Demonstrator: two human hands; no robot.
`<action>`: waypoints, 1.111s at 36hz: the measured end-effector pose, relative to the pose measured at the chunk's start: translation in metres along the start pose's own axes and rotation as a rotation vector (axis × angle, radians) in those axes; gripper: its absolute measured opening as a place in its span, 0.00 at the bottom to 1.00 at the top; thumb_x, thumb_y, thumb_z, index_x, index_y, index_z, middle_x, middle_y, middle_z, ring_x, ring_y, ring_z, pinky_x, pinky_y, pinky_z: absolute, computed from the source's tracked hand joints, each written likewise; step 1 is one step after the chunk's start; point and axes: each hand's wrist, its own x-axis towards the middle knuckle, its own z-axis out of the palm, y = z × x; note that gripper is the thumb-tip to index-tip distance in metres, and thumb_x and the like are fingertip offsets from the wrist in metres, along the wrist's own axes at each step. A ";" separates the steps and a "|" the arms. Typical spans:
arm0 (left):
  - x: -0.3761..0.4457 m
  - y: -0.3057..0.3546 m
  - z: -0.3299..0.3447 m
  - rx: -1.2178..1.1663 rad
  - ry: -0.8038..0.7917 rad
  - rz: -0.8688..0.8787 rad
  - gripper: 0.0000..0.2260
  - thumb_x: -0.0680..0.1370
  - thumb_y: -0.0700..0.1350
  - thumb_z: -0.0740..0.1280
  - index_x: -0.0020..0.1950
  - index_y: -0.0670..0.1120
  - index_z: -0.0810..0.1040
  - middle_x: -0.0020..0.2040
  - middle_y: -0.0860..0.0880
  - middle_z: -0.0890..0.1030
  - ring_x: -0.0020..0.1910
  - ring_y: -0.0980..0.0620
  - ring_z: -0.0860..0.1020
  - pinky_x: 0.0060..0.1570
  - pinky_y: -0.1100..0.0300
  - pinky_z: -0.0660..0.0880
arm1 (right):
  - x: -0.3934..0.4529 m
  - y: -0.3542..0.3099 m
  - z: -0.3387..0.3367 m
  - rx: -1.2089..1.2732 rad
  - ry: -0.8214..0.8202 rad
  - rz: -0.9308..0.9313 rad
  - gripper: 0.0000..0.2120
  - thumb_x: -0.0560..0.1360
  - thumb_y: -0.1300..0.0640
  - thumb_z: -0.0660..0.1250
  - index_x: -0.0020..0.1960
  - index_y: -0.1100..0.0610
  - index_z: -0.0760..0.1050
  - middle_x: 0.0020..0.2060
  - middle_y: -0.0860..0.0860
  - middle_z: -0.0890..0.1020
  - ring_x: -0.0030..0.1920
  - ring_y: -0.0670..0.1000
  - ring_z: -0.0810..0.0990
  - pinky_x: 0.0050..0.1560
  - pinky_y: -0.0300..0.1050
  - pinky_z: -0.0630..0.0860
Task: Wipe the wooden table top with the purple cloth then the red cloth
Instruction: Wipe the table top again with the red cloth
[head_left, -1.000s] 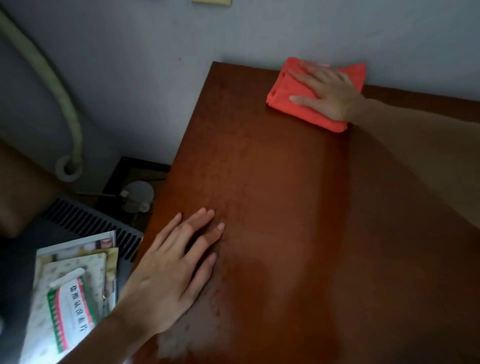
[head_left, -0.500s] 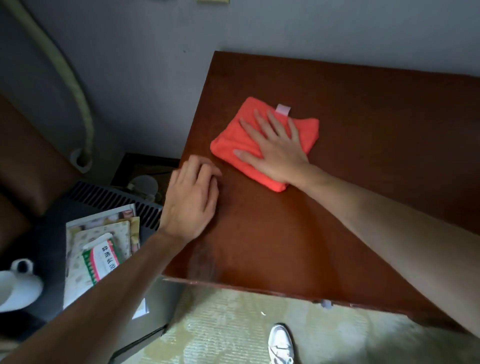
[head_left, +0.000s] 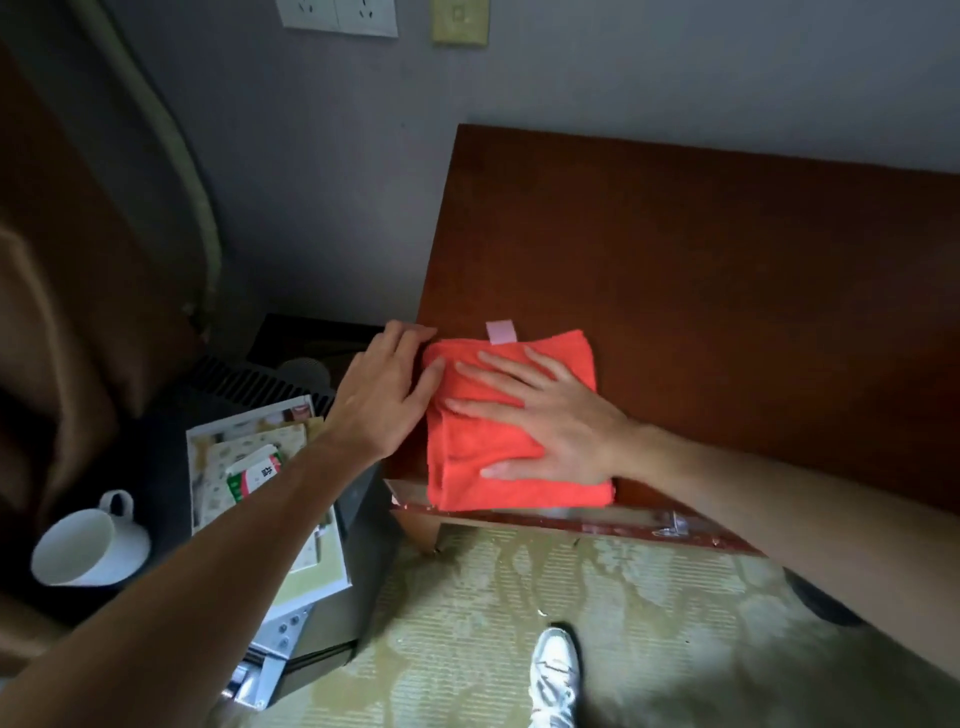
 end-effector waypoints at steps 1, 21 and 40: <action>0.004 -0.002 0.001 0.006 0.012 0.008 0.24 0.82 0.58 0.54 0.69 0.44 0.73 0.63 0.45 0.75 0.61 0.43 0.76 0.59 0.42 0.73 | 0.008 0.013 -0.002 -0.006 -0.012 -0.044 0.37 0.78 0.27 0.53 0.82 0.39 0.51 0.84 0.46 0.49 0.83 0.49 0.43 0.81 0.58 0.41; 0.083 -0.016 0.032 -0.284 0.110 -0.117 0.24 0.83 0.57 0.54 0.78 0.49 0.64 0.73 0.54 0.63 0.73 0.60 0.66 0.72 0.66 0.63 | 0.220 0.297 -0.046 0.043 -0.024 0.174 0.42 0.71 0.19 0.41 0.81 0.35 0.48 0.83 0.44 0.51 0.83 0.49 0.48 0.79 0.58 0.47; 0.076 -0.025 -0.003 -0.395 0.360 -0.245 0.16 0.83 0.55 0.56 0.64 0.47 0.73 0.58 0.53 0.68 0.51 0.66 0.74 0.53 0.54 0.75 | 0.201 0.189 -0.026 0.062 0.054 0.441 0.37 0.78 0.26 0.48 0.83 0.38 0.46 0.84 0.48 0.48 0.83 0.53 0.44 0.80 0.62 0.41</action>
